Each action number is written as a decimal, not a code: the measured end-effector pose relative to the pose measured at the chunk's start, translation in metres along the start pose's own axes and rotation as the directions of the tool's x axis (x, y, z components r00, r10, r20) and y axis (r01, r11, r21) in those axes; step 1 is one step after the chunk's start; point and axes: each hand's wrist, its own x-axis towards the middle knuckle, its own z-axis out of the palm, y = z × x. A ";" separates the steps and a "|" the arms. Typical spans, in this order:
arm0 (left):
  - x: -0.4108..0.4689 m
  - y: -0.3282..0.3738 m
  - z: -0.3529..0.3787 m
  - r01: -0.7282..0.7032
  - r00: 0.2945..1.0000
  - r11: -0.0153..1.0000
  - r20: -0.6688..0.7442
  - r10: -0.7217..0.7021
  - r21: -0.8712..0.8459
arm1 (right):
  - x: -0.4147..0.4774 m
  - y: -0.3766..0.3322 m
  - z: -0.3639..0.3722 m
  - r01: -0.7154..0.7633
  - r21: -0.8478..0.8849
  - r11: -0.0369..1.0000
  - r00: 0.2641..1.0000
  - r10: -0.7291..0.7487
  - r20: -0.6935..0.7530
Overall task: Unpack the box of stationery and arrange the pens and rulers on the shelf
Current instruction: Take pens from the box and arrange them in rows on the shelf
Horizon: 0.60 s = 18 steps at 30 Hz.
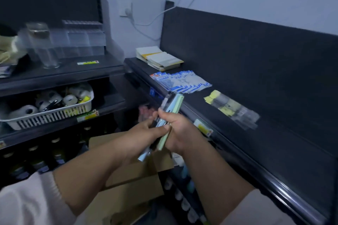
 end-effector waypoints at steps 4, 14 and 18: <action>-0.016 0.005 0.034 0.048 0.995 0.993 0.097 -0.037 -0.108 | -0.048 -0.003 -0.018 0.049 -0.008 0.999 0.999 -0.049 -0.024; -0.033 0.018 0.175 -0.071 0.981 0.996 0.182 0.060 0.057 | -0.149 -0.041 -0.121 0.177 -0.115 0.977 0.979 -0.187 -0.078; -0.035 0.015 0.263 -0.066 0.965 0.998 0.256 0.060 0.015 | -0.210 -0.064 -0.190 0.217 -0.169 0.961 0.954 -0.246 -0.175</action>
